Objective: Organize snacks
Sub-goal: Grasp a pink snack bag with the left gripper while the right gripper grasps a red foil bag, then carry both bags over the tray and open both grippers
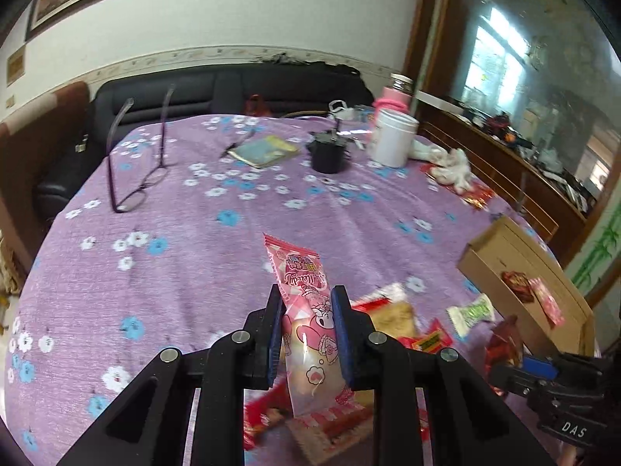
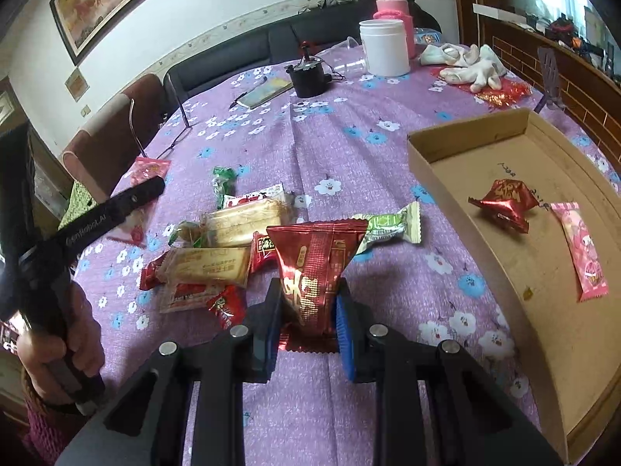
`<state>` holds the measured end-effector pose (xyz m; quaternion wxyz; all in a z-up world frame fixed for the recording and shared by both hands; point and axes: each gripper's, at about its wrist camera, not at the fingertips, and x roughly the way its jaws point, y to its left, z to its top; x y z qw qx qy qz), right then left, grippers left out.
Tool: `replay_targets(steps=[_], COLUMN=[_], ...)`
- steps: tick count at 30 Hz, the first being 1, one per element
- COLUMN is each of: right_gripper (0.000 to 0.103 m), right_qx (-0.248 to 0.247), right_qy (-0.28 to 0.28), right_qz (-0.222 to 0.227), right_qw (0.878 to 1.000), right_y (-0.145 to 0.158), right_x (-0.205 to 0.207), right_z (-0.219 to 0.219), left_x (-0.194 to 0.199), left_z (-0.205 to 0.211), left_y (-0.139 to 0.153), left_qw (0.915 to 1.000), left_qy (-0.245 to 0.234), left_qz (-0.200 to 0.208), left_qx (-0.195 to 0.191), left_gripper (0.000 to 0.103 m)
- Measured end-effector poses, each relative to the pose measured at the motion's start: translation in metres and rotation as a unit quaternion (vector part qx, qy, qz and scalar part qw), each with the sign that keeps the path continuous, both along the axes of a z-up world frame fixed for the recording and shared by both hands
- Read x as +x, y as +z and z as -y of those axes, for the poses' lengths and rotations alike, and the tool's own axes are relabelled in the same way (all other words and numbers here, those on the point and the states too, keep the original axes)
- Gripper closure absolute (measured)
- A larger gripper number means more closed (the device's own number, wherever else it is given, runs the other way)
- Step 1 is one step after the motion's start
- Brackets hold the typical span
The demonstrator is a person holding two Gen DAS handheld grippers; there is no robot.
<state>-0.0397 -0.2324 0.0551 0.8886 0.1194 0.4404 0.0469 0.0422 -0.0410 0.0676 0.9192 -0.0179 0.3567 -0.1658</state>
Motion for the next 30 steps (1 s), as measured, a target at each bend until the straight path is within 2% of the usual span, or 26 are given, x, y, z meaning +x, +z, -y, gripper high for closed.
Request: replay_targets(steps=[17, 30], right_gripper=[0.079, 0.079], right_qx=[0.035, 0.066], right_qy=[-0.044, -0.102], right_qz=[0.032, 0.050], right_qw=[0.998, 0.991], right_y=[0.024, 0.028], right_x=[-0.026, -0.052], right_z=[0.047, 0.108], left_x=[-0.031, -0.057], left_z=[0.057, 0.145], left_y=[0.010, 0.024], left_qw=[0.9961, 0.9863], left_qy=[-0.086, -0.163], left_qz=[-0.020, -0.023], left_qx=[-0.004, -0.002], left_gripper=[0.079, 0.079])
